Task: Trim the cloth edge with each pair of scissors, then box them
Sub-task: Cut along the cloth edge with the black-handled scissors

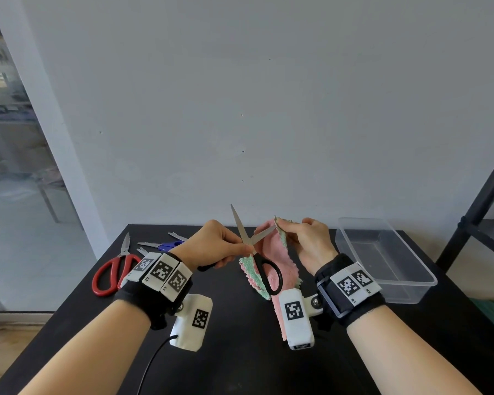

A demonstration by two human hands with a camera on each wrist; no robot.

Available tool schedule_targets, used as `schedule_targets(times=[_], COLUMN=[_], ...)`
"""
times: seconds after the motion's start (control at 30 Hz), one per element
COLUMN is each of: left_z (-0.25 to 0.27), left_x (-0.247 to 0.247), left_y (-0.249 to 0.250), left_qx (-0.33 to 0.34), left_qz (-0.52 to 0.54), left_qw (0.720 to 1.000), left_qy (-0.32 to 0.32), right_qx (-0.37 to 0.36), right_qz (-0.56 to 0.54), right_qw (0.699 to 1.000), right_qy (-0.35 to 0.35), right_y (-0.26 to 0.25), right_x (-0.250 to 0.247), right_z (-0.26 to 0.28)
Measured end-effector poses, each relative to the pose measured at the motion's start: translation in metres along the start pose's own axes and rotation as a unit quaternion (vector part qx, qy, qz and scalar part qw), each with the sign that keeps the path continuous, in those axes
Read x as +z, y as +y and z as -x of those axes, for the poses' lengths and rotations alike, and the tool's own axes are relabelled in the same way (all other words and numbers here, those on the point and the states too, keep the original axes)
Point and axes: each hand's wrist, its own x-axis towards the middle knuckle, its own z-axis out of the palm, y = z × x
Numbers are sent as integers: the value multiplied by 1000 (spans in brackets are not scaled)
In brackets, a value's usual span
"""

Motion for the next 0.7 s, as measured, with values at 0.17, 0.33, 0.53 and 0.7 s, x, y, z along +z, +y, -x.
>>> schedule_targets(times=[0.17, 0.33, 0.53, 0.7], left_z=[0, 6, 9, 6], left_x=[1, -9, -17, -15], left_y=[-1, -8, -15, -15], left_qx=[3, -11, 2, 19], left_qz=[0, 6, 18, 34], left_qw=[1000, 1000, 1000, 999], left_qy=[6, -19, -16, 6], right_qx=[-8, -14, -14, -2], right_qz=[-2, -22, 2, -10], right_qw=[1000, 999, 1000, 999], right_qy=[6, 24, -3, -32], right_y=[0, -10, -14, -6], right_x=[3, -10, -15, -11], right_z=[-1, -5, -3, 3])
